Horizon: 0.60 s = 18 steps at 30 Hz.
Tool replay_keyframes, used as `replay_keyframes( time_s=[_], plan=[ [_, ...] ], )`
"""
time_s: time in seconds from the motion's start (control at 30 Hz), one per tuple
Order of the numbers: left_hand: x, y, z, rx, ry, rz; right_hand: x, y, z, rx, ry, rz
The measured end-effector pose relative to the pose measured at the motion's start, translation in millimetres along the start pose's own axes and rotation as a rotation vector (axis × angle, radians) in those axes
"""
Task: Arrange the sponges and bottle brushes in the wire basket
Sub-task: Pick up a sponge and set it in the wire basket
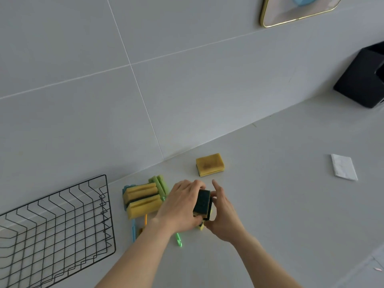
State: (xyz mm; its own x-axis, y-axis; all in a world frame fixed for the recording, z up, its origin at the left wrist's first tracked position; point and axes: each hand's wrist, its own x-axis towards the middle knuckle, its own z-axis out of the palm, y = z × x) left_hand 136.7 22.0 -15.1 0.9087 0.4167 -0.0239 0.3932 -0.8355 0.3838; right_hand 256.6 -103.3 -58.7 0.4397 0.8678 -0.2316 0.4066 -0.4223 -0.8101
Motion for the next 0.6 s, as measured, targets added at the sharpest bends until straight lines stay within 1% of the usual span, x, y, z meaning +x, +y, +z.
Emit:
replay_keyframes(
  time_s=[0.13,0.23,0.3,0.4,0.5,0.6],
  plan=[
    [5,5,10,-0.044,0.002,0.051,-1,1,0,0.031,0.018,-0.009],
    [5,-1,12,-0.088,0.019,0.029,-1,5,0,0.073,0.026,0.007],
    [3,-11,10,-0.077,0.023,0.024,-1,7,0,0.067,0.02,0.007],
    [1,-32,2,0.025,-0.065,0.018,1,9,0,0.039,0.031,-0.015],
    [-4,-48,2,0.055,-0.142,-0.074,2,9,-1,-0.005,0.003,-0.04],
    [-6,-53,8,0.042,-0.138,-0.111,6,8,-2,-0.063,-0.028,-0.048]
  ],
)
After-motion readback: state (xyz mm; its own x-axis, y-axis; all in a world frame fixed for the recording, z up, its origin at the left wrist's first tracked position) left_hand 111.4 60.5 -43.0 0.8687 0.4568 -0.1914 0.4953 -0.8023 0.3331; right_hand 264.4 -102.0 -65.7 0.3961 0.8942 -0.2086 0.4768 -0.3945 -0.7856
